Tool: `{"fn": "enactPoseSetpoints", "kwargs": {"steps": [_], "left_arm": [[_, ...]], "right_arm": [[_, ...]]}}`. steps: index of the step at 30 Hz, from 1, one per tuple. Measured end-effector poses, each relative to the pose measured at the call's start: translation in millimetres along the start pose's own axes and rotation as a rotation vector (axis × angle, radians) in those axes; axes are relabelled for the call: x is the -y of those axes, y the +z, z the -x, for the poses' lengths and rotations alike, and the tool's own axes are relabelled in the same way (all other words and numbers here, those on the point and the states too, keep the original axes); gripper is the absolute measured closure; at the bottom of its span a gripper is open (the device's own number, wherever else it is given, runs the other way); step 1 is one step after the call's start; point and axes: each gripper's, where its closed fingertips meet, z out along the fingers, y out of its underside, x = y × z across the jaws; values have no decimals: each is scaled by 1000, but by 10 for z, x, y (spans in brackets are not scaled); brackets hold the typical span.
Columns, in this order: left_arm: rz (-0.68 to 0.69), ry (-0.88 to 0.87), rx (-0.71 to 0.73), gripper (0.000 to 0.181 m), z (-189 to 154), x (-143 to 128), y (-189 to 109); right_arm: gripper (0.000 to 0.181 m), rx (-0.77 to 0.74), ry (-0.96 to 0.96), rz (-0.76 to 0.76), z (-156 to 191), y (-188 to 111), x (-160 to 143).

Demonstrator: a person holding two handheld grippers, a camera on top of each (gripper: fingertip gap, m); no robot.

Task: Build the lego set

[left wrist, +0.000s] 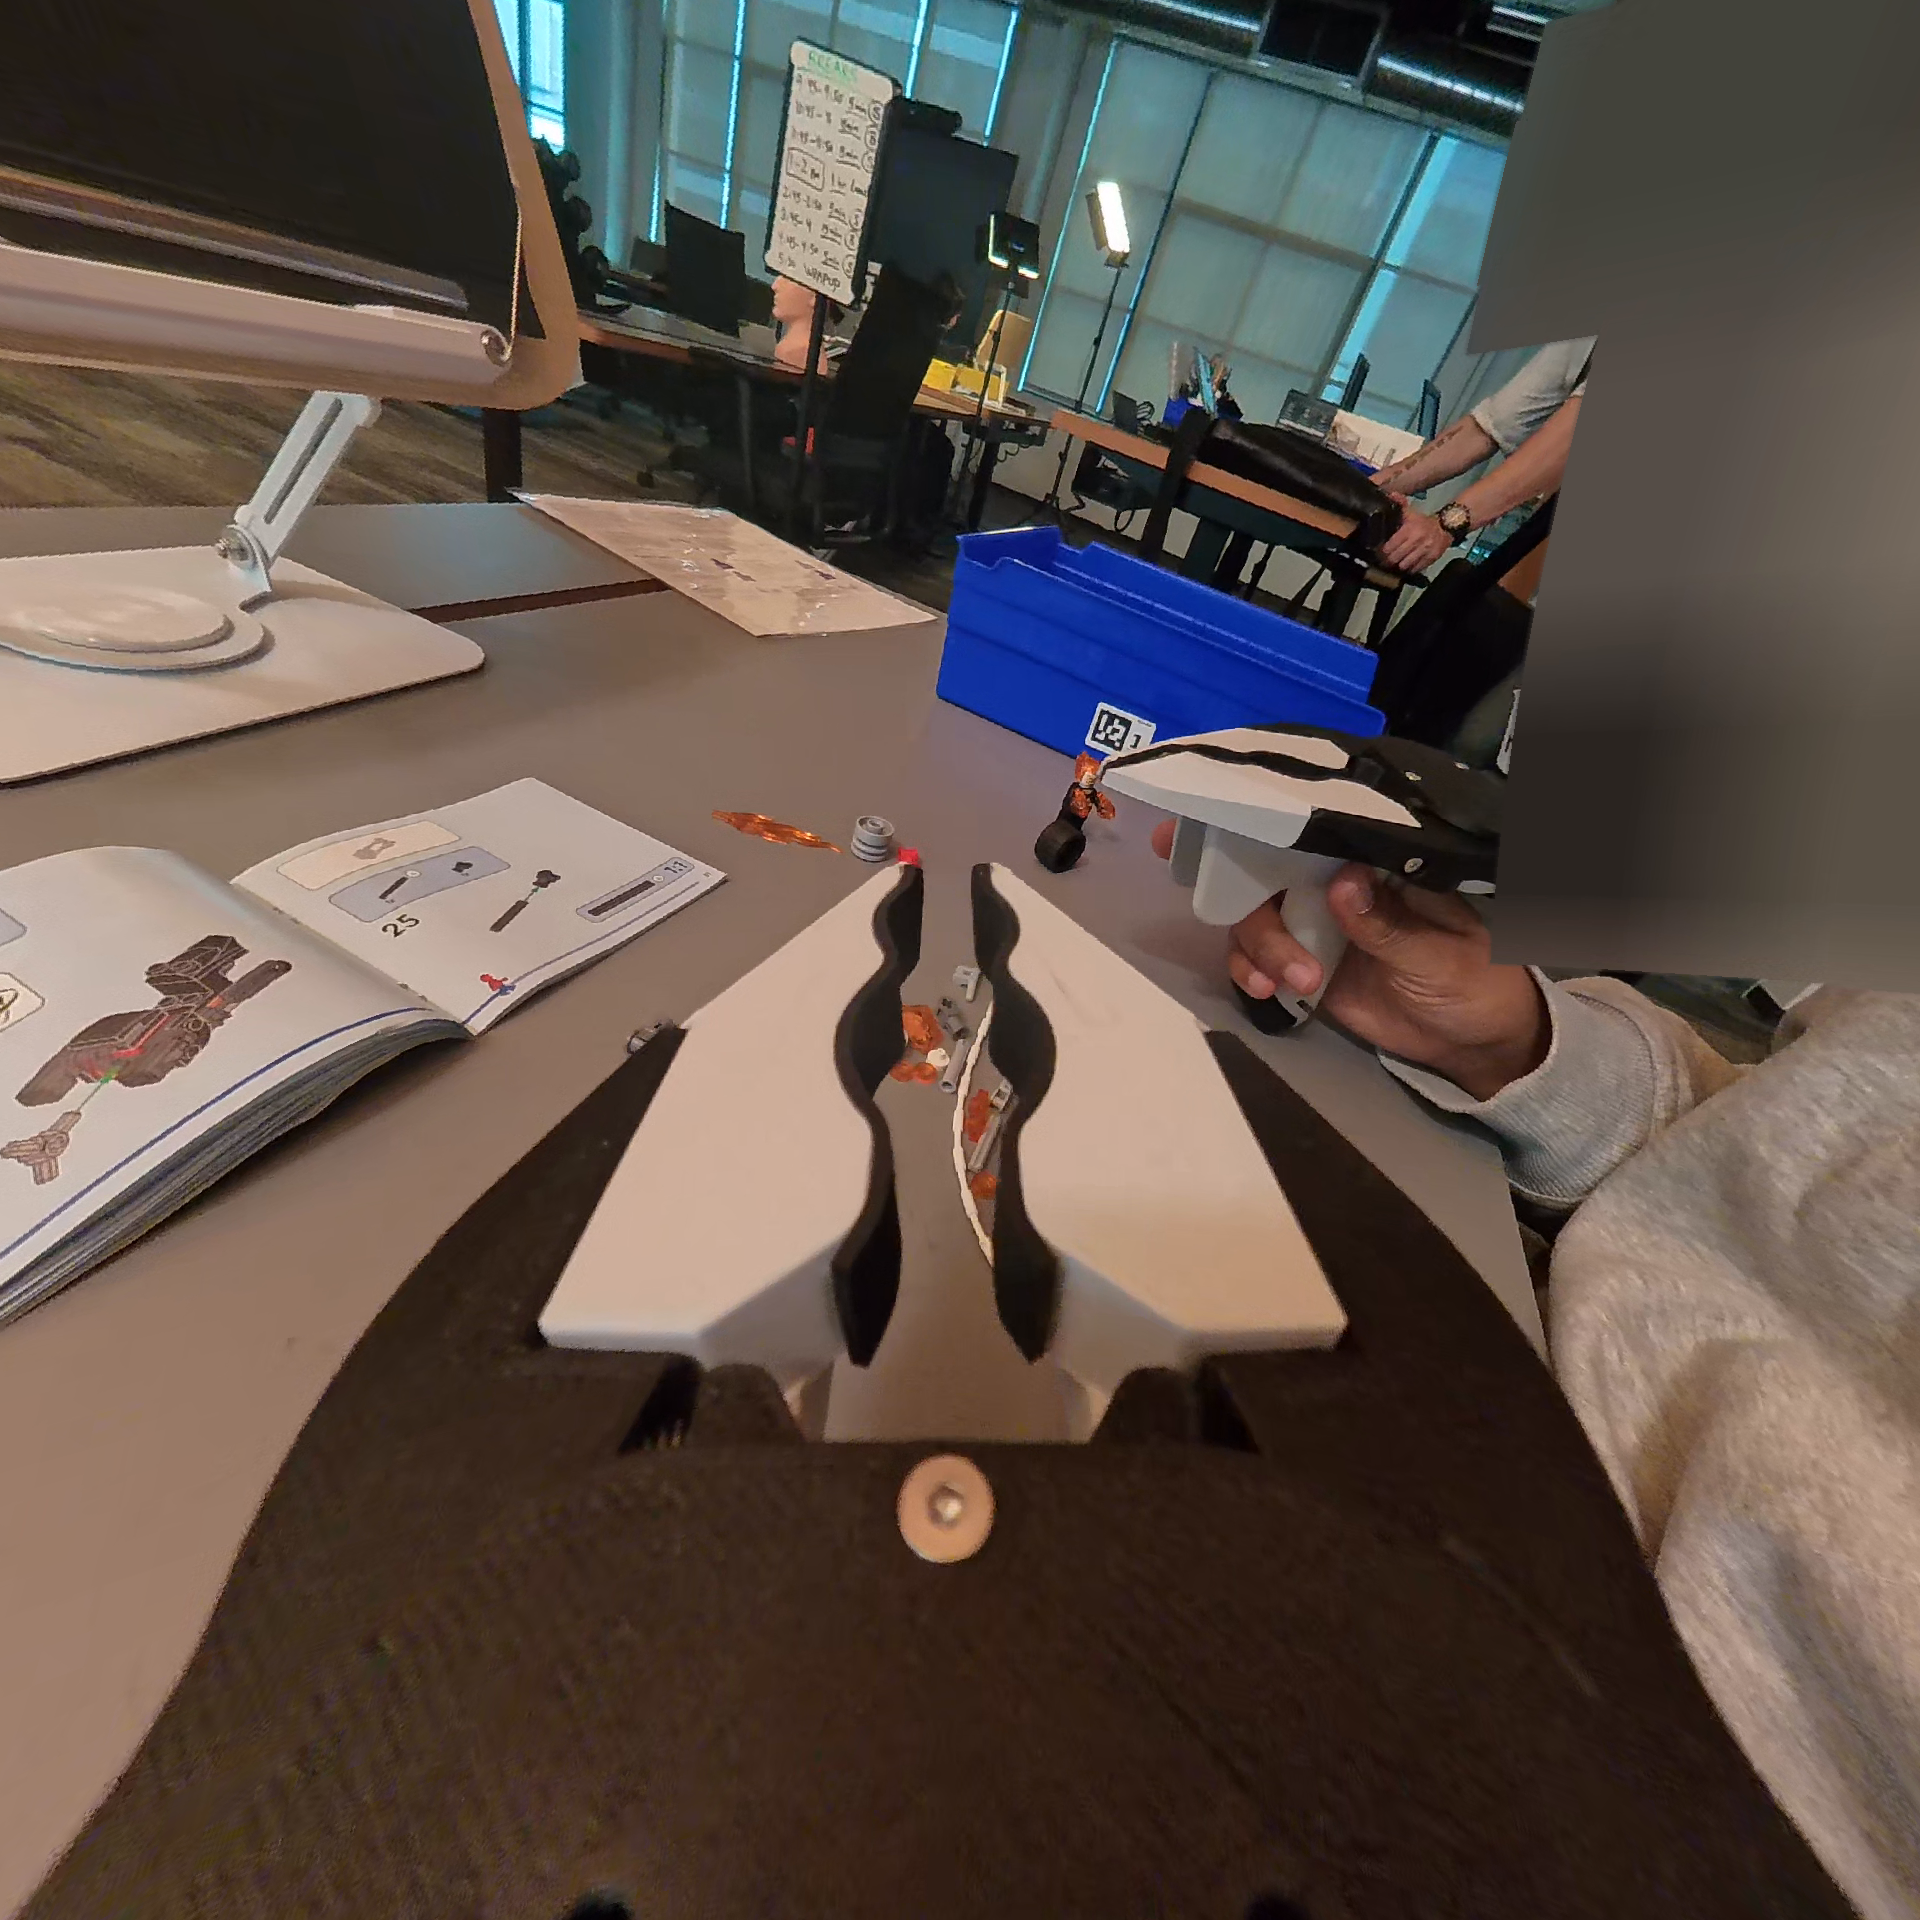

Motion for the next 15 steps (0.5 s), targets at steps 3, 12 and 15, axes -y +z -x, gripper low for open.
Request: {"fn": "enactPoseSetpoints", "kwargs": {"steps": [3,12,15], "left_arm": [[0,-5,-1,171,5,-2,1],[1,-19,-2,169,27,-12,10],[2,-25,-2,168,34,-19,12]], "right_arm": [[181,1,0,1,2,-3,-1],[181,4,0,4,9,-16,-1],[181,5,0,5,14,-21,-1]]}}
